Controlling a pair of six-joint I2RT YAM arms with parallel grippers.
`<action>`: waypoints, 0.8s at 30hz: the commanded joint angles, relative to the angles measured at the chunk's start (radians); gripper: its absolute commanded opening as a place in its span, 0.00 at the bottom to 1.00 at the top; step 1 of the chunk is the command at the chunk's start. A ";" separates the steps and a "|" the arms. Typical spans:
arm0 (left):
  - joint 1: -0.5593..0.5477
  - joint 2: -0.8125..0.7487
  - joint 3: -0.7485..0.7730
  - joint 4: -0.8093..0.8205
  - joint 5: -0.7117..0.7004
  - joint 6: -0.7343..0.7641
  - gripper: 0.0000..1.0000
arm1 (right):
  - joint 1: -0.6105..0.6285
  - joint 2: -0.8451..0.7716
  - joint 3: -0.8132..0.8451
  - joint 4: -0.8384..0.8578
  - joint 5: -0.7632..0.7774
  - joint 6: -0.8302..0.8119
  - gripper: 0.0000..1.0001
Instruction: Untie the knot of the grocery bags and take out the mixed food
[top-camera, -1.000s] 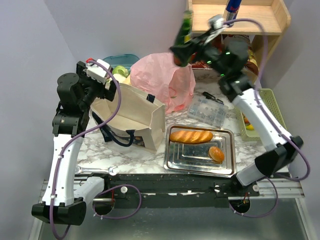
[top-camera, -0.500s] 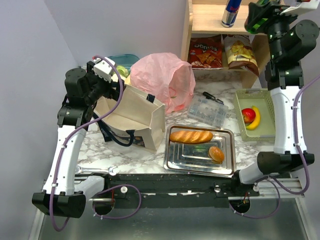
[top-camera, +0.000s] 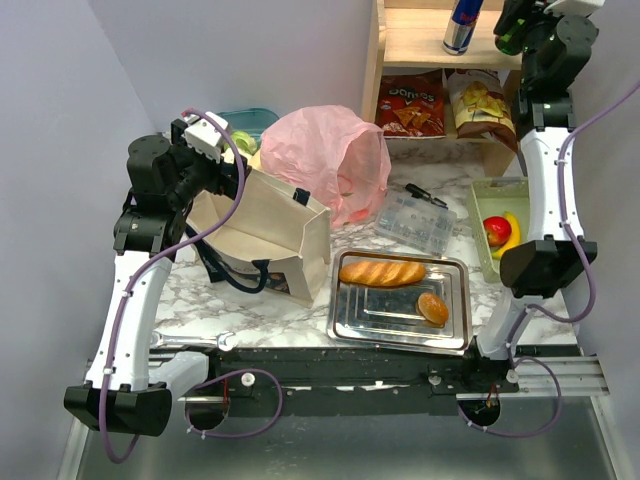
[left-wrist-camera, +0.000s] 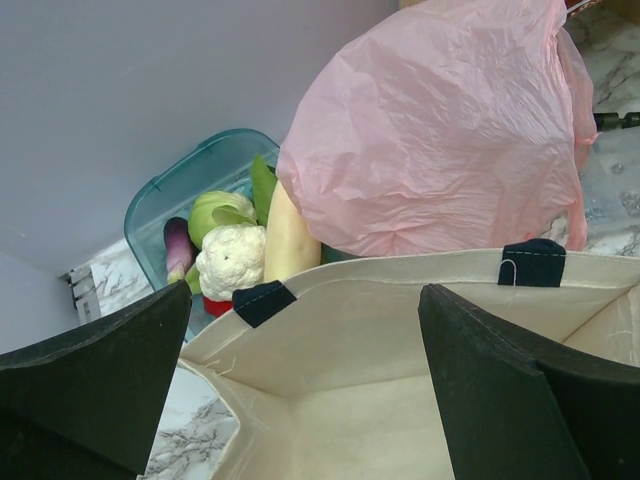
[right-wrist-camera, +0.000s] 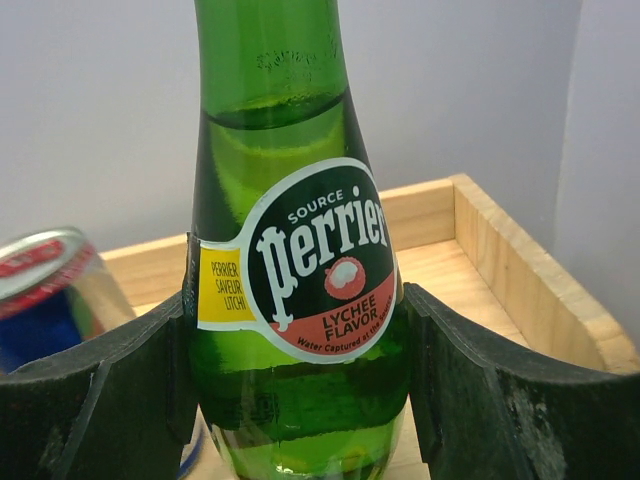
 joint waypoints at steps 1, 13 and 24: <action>-0.006 -0.014 0.011 0.035 -0.005 -0.019 0.98 | 0.004 0.017 0.083 0.230 0.047 -0.070 0.01; -0.006 0.002 0.014 0.045 -0.023 -0.018 0.98 | 0.005 0.102 0.071 0.292 0.053 -0.142 0.01; -0.005 0.005 0.006 0.032 -0.020 -0.001 0.98 | 0.004 0.185 0.083 0.421 0.010 -0.144 0.04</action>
